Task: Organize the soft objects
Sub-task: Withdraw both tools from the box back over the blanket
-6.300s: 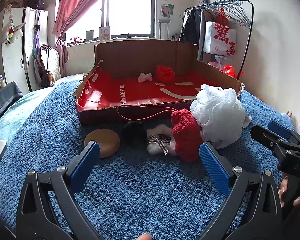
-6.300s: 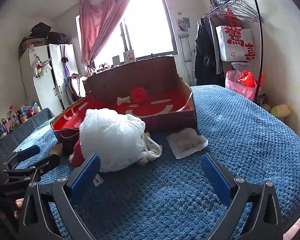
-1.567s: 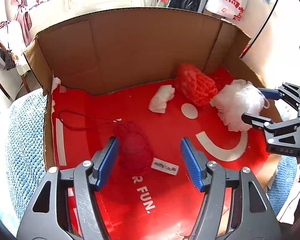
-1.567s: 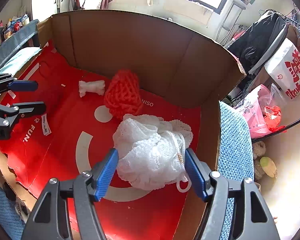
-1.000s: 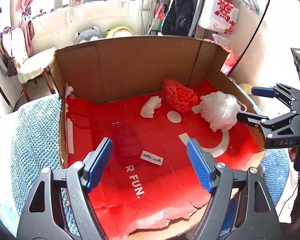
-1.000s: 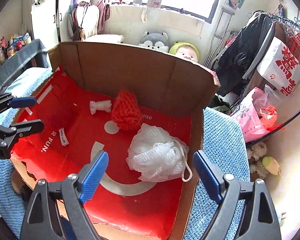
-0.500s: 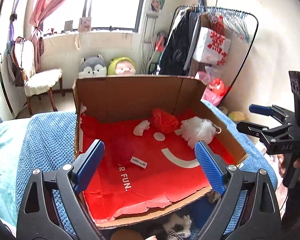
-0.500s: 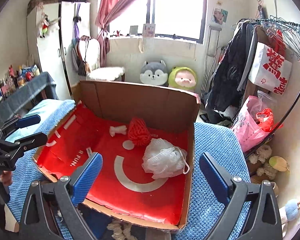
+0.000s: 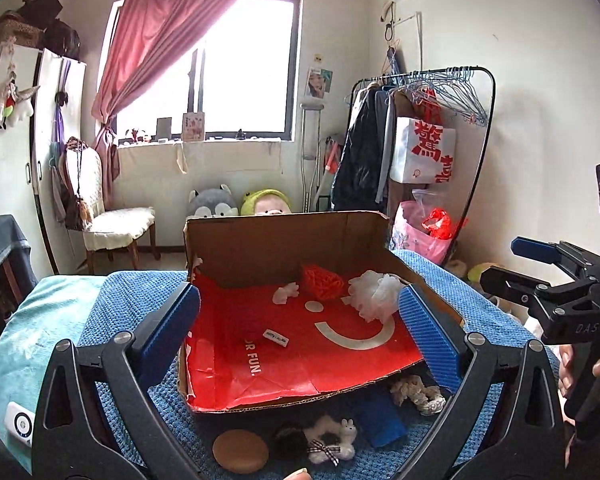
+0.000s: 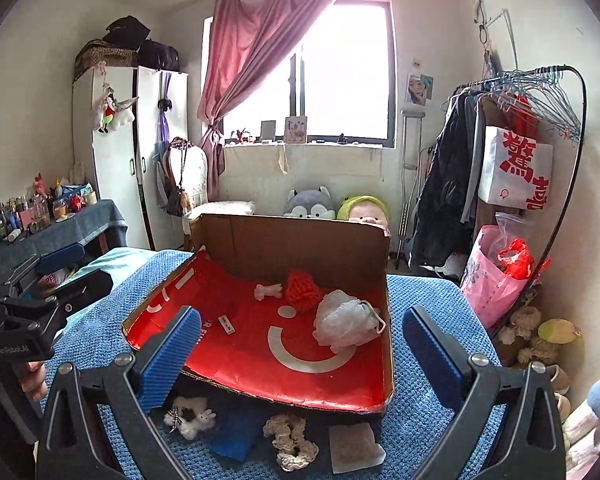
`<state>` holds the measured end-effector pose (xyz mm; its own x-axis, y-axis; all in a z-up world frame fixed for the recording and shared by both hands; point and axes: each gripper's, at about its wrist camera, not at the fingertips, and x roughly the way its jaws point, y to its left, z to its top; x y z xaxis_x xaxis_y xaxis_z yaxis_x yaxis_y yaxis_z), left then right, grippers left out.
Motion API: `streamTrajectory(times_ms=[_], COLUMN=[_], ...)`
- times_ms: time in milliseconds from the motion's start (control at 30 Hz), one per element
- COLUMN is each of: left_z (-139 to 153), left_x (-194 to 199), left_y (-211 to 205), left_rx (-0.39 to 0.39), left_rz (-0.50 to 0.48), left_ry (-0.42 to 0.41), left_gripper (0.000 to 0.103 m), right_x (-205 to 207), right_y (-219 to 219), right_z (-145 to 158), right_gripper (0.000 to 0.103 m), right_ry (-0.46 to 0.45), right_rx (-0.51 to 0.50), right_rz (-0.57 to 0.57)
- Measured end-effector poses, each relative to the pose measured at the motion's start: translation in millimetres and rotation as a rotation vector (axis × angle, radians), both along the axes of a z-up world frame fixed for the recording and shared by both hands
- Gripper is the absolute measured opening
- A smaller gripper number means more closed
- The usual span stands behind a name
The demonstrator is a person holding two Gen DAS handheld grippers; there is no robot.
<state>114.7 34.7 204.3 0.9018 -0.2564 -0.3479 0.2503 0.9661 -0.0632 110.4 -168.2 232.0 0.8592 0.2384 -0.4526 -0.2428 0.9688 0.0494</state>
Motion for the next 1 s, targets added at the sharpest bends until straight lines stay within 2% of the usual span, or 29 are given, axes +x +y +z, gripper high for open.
streamTrajectory(times_ms=[333, 567, 700, 1000], left_z=[-17.0, -47.7, -64.7, -94.8], left_x=[-66.2, -82.7, -86.1, -91.8], left_y=[-10.4, -16.4, -16.5, -11.8], left_rx=[0.043, 0.045, 0.048, 0.035], left_rz=[0.087, 0.101, 0.128, 0.176], left_ry=[-0.127, -0.097, -0.083, -0.055], left_gripper=[0.103, 0.103, 0.103, 0.103], right_x=[-61.1, -84.4, -92.7, -107.0], right_y=[-5.4, -4.5, -3.9, 2.7], right_z=[-23.2, -48.6, -65.7, -101.0], right_gripper=[0.103, 0.103, 0.103, 0.103], right_ry=[-0.109, -0.145, -0.134, -0.126], right_rx=[0.012, 0.012, 0.027, -0.005], right_rz=[-0.098, -0.14, -0.155, -0.198])
